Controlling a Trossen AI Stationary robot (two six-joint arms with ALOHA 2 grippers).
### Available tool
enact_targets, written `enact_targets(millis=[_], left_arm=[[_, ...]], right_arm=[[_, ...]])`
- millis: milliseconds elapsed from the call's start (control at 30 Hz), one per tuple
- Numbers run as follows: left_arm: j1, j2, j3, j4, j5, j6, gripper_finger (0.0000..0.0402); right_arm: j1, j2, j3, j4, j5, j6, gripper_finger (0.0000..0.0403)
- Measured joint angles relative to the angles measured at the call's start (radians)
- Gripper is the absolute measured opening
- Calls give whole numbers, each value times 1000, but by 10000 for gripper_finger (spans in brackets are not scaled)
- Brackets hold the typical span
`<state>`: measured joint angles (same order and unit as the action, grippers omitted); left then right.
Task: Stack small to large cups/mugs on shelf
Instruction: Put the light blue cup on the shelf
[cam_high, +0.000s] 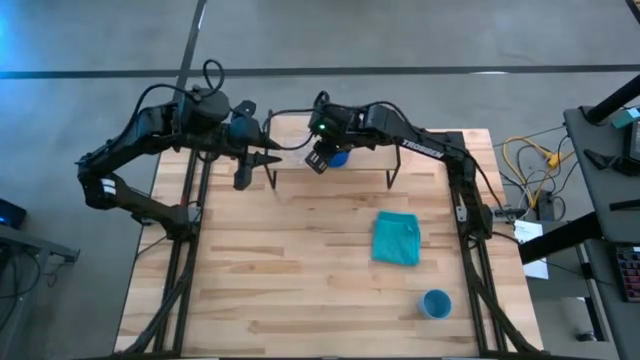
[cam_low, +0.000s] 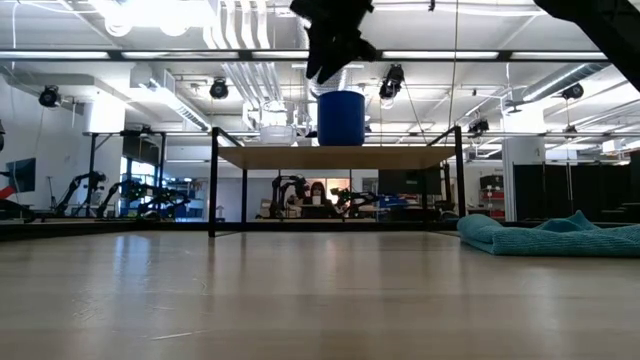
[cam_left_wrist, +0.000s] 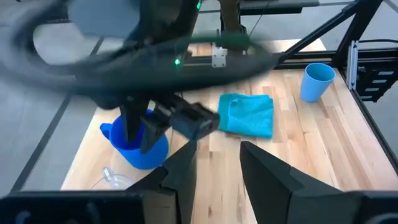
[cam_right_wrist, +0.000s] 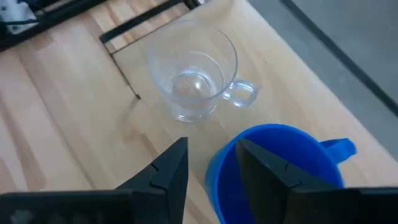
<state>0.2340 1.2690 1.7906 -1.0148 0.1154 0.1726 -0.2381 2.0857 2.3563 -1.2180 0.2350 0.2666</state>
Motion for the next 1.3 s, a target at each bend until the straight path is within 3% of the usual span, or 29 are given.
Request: enact_targets(millis=[233, 400, 767, 1100, 1300], left_arm=[[0, -8, -4, -40, 0, 0, 109], [0, -21, -5, -43, -1, 0, 109], [0, -22, -10, -42, -20, 0, 109], [0, -22, -16, -42, -19, -9, 109], [0, -22, -16, -42, -19, -9, 109]], right_arm=[[68, -88, -1, -175, -32, -82, 120], [161, -165, -1, -354, -33, 15, 116], [372, -292, -62, -352, -33, 242, 125], [520, -307, -239, -353, -52, 233, 114], [571, -390, -400, -354, -52, 261, 112]])
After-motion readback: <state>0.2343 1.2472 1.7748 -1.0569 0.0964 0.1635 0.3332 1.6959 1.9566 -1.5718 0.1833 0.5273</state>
